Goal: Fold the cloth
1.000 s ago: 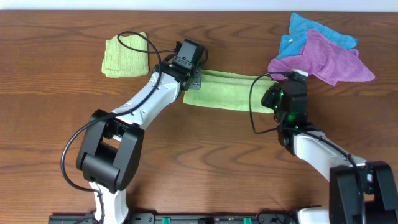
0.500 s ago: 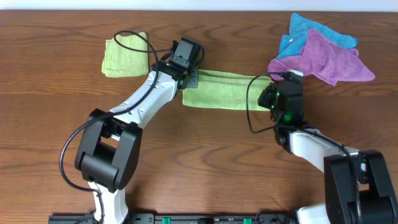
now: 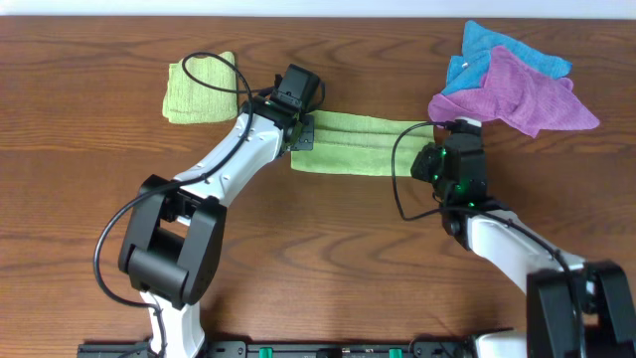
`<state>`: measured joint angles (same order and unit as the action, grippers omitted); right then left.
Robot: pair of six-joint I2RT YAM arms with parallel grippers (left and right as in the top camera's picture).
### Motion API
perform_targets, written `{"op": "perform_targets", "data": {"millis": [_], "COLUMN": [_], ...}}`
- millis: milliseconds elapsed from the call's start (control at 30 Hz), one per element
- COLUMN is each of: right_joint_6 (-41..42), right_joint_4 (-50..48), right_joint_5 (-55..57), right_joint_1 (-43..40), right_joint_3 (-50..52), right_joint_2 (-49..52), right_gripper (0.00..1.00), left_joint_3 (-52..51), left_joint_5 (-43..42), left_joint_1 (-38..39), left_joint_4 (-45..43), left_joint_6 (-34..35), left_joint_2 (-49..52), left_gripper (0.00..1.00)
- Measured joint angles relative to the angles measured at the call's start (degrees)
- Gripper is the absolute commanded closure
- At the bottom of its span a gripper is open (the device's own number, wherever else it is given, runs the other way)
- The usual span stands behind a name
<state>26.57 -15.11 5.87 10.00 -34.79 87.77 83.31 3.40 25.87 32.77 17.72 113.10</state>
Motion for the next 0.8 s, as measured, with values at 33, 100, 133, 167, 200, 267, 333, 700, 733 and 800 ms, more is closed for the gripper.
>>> {"op": "perform_targets", "data": {"millis": [33, 100, 133, 167, 200, 267, 333, 700, 733, 800], "right_joint_6": [0.0, 0.0, 0.0, 0.0, 0.0, 0.0, 0.0, 0.5, 0.6, 0.7], "right_joint_4": [1.0, 1.9, 2.6, 3.5, 4.4, 6.6, 9.2, 20.9, 21.1, 21.2], "right_joint_5": [-0.1, -0.1, -0.1, -0.1, -0.1, -0.1, -0.2, -1.6, -1.7, -1.8], "right_joint_1": [0.0, 0.0, 0.0, 0.0, 0.0, 0.0, 0.0, 2.0, 2.7, 3.7], "right_joint_3": [0.0, 0.0, 0.0, 0.0, 0.0, 0.0, 0.0, 0.0, 0.0, 0.0], "right_joint_2": [-1.1, -2.3, -3.1, -3.9, -4.5, -6.2, -8.2, -12.9, -12.9, -12.9], "right_gripper": [0.98, 0.98, 0.98, 0.99, 0.98, 0.99, 0.98, 0.99, 0.98, 0.98], "left_joint_3": [0.0, 0.0, 0.0, 0.0, 0.0, 0.0, 0.0, 0.1, 0.1, 0.1], "left_joint_5": [-0.2, -0.4, -0.5, -1.0, -1.4, -2.2, -3.0, -3.2, -3.2, -3.2], "left_joint_1": [0.0, 0.0, 0.0, 0.0, 0.0, 0.0, 0.1, 1.4, 1.5, 1.7], "left_joint_4": [0.7, 1.6, 2.0, 2.4, 2.8, 3.8, 5.9, 14.3, 15.1, 16.1], "left_joint_6": [0.0, 0.0, 0.0, 0.0, 0.0, 0.0, 0.0, 0.1, 0.2, 0.2], "left_joint_2": [-0.4, -1.2, -1.5, -2.0, -2.2, -2.6, -2.8, -7.3, -7.3, -7.3], "left_gripper": [0.94, 0.94, 0.94, 0.94, 0.94, 0.94, 0.94, 0.94, 0.94, 0.94]}}
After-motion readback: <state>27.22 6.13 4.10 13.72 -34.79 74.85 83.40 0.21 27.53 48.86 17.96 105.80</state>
